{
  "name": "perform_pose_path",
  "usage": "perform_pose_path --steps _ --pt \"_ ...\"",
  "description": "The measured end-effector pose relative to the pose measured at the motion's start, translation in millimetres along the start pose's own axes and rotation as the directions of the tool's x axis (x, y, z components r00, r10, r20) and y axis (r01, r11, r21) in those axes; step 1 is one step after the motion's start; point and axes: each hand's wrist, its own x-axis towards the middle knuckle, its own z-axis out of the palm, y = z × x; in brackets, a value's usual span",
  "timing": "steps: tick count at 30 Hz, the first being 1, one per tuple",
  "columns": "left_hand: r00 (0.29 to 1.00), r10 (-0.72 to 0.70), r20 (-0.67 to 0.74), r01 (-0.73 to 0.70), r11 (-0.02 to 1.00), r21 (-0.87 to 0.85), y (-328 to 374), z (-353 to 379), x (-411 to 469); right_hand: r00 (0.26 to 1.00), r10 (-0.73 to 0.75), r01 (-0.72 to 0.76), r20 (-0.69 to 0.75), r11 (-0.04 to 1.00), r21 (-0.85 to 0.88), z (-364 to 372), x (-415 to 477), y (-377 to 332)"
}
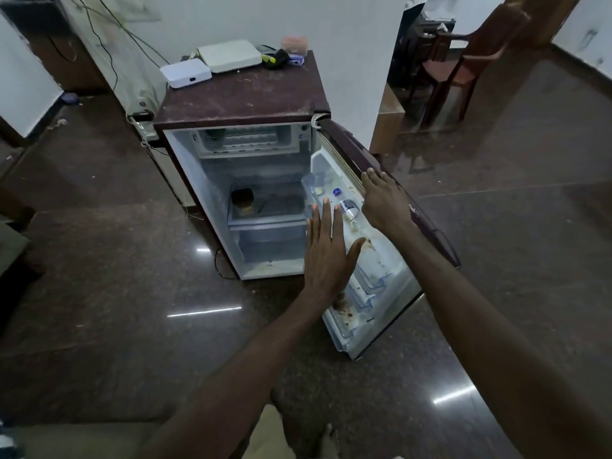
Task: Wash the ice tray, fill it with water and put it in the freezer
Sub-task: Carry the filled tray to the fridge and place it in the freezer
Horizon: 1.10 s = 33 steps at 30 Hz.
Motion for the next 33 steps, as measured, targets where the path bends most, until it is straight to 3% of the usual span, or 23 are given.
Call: perform_pose_path --steps 5,10,14,17,20,22,24,27,30,33 --pt "0.999 -0.046 -0.014 0.046 0.999 -0.014 14 -12 -10 0.986 -0.167 0.167 0.001 0.986 -0.002 -16 0 -6" --pt "0.993 -0.118 -0.010 0.117 0.991 -0.070 28 -26 -14 0.959 -0.272 0.282 -0.073 0.929 0.241 -18 0 -13" --pt "0.975 -0.218 0.029 0.220 0.973 -0.067 38 -35 -7 0.914 -0.374 0.401 -0.160 0.892 0.207 11 6 -32" --pt "0.970 -0.238 0.052 0.236 0.971 0.042 34 -37 -6 0.897 -0.401 0.431 -0.185 0.887 0.167 29 10 -54" --pt "0.970 -0.243 0.013 0.235 0.949 0.208 13 -38 -8 0.842 -0.429 0.496 -0.327 0.854 0.155 37 15 -76" --pt "0.978 -0.209 -0.026 0.207 0.928 0.309 -9 -40 -9 0.854 -0.381 0.466 -0.355 0.864 0.194 39 17 -85" --pt "0.989 -0.147 -0.021 0.143 0.908 0.393 -31 -48 -9 0.900 -0.358 0.410 -0.248 0.890 0.200 44 20 -92" --pt "0.999 -0.038 -0.031 0.049 0.863 0.504 -70 -61 -7 0.888 -0.409 0.445 -0.210 0.880 0.167 55 37 -107" --pt "0.996 -0.044 -0.083 0.081 0.849 0.522 -115 -75 6 0.888 -0.387 0.438 -0.247 0.875 0.207 69 56 -138" --pt "0.981 -0.146 -0.125 0.191 0.822 0.537 -162 -94 29 0.915 -0.277 0.354 -0.293 0.900 0.256 84 71 -176"
